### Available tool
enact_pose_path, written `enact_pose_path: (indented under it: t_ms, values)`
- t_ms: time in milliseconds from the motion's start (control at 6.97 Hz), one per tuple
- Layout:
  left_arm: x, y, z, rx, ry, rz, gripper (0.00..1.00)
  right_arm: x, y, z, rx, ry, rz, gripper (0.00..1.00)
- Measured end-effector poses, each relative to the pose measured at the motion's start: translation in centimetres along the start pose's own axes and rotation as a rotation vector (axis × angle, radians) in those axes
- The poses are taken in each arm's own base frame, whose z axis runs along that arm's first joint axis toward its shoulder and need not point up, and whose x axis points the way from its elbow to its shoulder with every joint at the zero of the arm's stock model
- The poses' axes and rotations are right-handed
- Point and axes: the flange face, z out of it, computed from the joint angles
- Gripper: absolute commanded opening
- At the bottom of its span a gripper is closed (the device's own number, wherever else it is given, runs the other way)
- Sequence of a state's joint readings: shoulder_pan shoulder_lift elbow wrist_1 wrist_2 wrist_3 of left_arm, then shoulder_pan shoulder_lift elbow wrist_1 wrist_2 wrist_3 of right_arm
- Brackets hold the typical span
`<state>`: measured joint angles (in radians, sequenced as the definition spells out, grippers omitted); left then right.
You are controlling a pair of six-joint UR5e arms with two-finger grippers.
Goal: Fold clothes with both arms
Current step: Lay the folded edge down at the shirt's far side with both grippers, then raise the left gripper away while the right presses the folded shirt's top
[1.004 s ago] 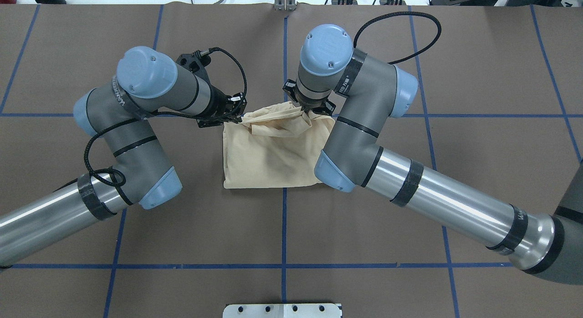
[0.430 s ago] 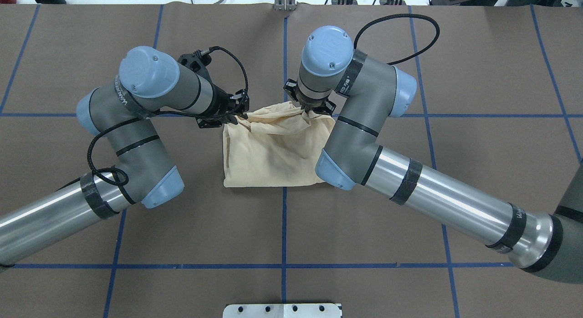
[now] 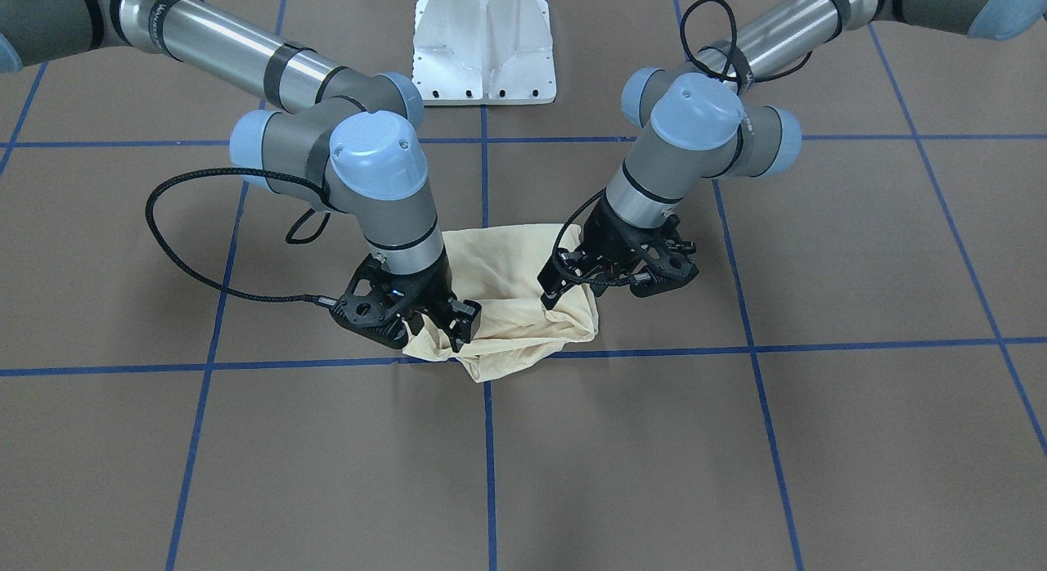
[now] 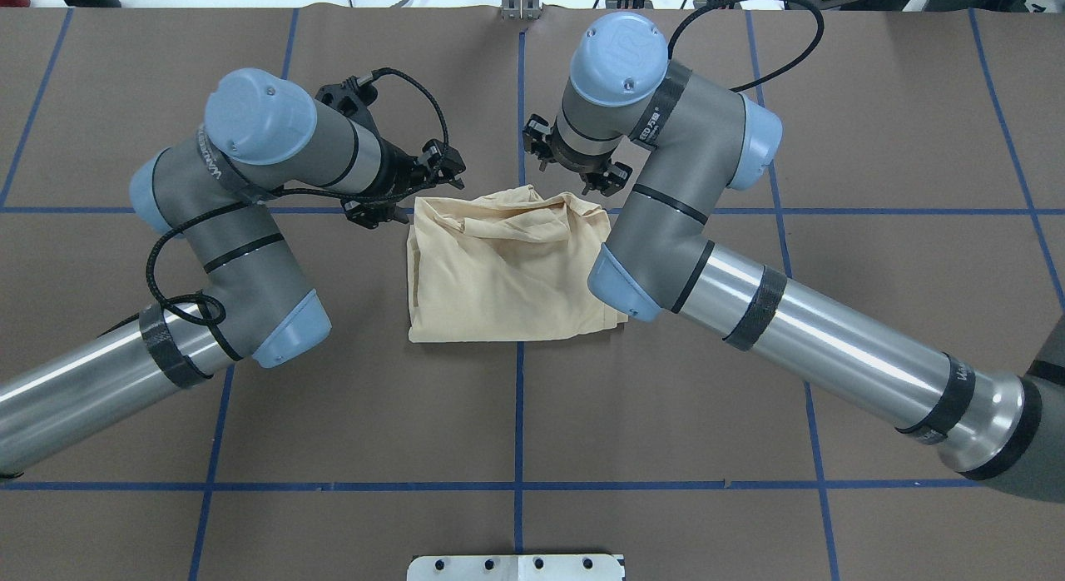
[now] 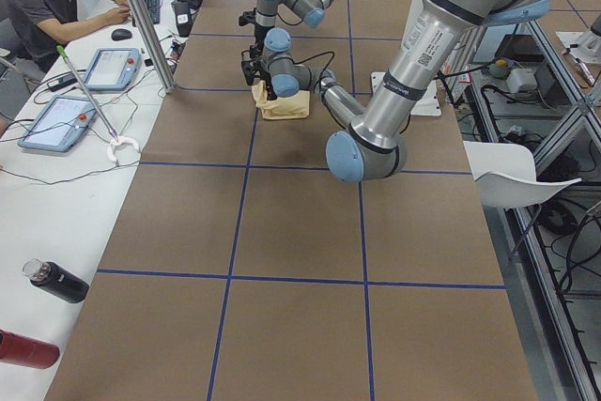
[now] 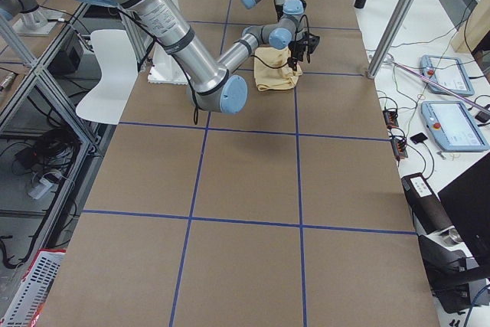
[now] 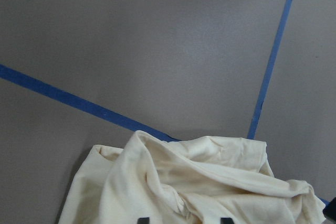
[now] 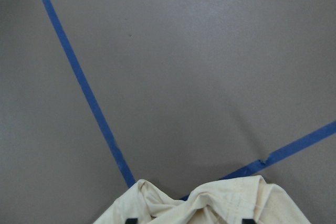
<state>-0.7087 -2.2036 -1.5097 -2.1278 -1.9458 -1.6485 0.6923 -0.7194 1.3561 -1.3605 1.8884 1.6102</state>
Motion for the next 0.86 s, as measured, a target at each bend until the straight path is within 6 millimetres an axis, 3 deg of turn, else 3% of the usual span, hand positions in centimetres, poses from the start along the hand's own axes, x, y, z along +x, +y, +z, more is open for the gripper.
enact_pose_path:
  t_ms: [287,717,861]
  values:
    - [-1.8,-2.4,-2.0,0.013,-0.003,0.024,0.99,-0.5,2.4,-0.9,-0.031,-0.024,-0.041,1.00]
    - [-6.8,-4.1,-4.7,0.031,-0.021,0.113,0.99,-0.8,11.8,2.0,-0.009,-0.011,-0.253,1.00]
    - [-7.6,-4.2,-5.2,0.034,-0.025,0.123,0.99,-0.5,13.6,3.0,-0.004,0.011,-0.331,1.00]
